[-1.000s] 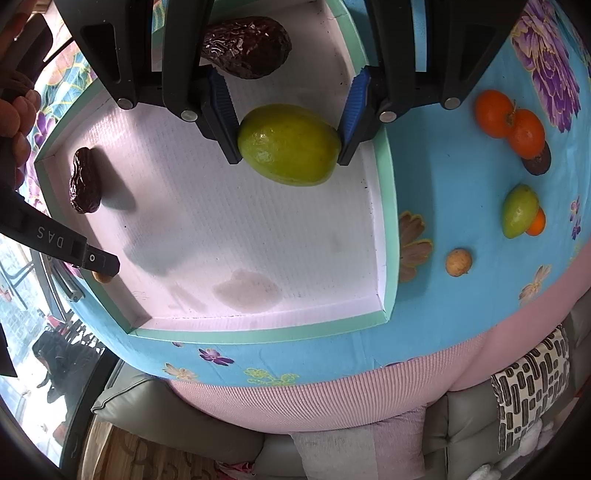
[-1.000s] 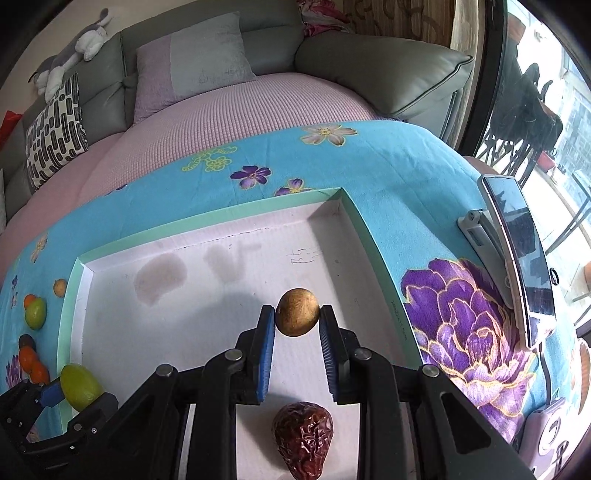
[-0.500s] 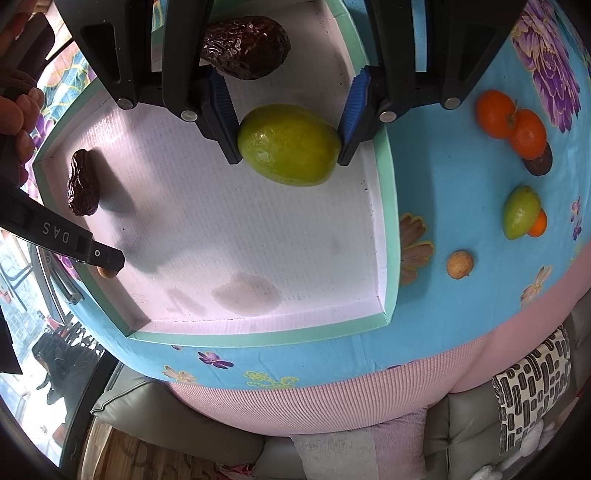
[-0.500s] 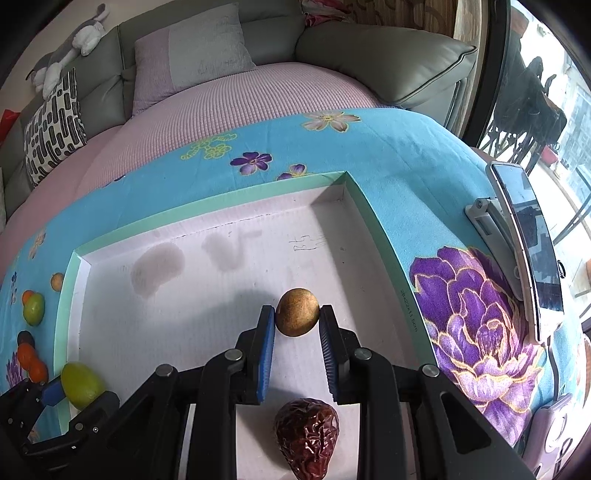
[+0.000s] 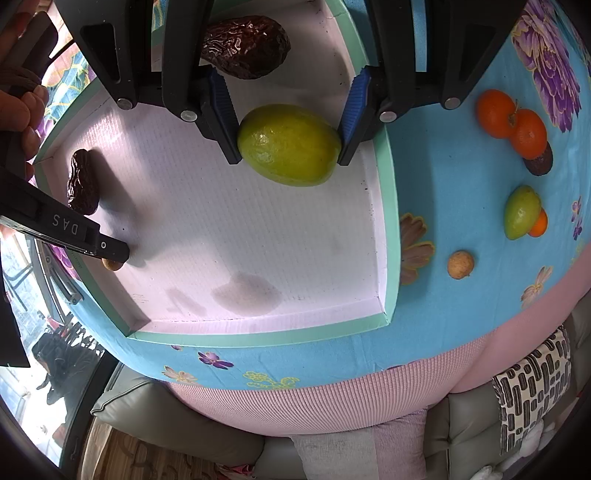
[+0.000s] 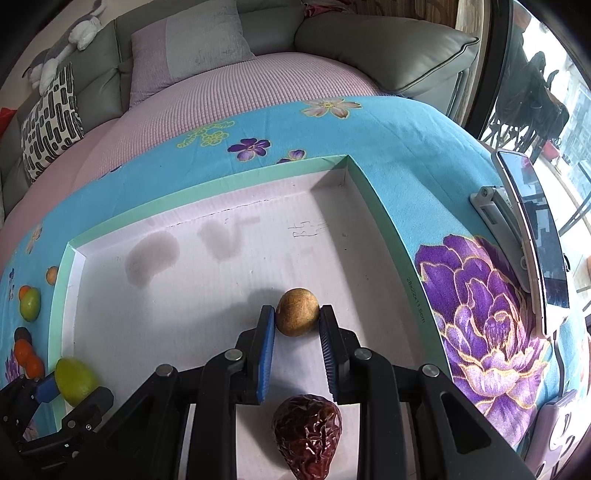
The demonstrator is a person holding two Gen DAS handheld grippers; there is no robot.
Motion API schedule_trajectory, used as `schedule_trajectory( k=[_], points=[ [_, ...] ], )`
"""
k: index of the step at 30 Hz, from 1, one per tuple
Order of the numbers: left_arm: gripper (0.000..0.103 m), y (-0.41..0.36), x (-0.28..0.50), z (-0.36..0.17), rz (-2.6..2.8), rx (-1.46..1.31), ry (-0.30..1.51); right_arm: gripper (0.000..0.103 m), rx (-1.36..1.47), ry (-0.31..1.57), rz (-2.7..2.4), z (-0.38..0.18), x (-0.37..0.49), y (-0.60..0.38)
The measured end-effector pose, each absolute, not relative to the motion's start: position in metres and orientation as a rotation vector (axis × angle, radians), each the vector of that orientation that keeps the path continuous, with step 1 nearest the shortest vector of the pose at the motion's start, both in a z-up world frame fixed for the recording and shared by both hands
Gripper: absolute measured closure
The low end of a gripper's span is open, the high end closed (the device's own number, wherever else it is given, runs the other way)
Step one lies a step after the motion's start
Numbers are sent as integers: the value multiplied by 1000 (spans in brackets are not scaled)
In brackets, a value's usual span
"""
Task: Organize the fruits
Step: 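Carry the green fruit and the brown fruit over the tray with both tools, then open both tools to drop the fruits into the tray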
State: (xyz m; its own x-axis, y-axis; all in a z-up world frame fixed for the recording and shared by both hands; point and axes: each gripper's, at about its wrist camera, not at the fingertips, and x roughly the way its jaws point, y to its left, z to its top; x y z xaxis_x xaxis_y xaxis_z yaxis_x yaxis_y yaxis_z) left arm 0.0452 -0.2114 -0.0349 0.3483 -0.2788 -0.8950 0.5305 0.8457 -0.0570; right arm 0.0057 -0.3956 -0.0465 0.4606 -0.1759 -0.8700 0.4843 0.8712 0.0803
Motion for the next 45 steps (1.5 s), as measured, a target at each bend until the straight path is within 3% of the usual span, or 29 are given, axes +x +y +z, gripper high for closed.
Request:
schedule_trajectory(
  k=[21,24,25,28,32,35,39,41,45],
  points=[
    [44,-210,40,-22,-552,278,1072,77,315,1028,-417,-46,8,-394],
    [37,-207,40,-15,-541,269,1056,77,314,1030,-413,-45,8,-394],
    [30,-206,41,-12,-535,271,1048,76,312,1029,-414,-45,8,-394],
    [21,-199,44,-6,-491,273,1021,60,307,1023,-414,-43,7,-393],
    [13,-183,53,-1,-424,250,1007,47,295,1016,-407,-41,9,-390],
    [12,-168,62,1,-365,226,997,35,282,1006,-396,-38,10,-387],
    [0,-146,76,0,-270,188,991,32,263,1002,-385,-37,13,-383],
    [0,-136,82,-3,-236,181,991,17,257,999,-382,-37,13,-381],
    [0,-118,93,-7,-189,167,995,17,257,984,-370,-36,13,-379]
  ],
)
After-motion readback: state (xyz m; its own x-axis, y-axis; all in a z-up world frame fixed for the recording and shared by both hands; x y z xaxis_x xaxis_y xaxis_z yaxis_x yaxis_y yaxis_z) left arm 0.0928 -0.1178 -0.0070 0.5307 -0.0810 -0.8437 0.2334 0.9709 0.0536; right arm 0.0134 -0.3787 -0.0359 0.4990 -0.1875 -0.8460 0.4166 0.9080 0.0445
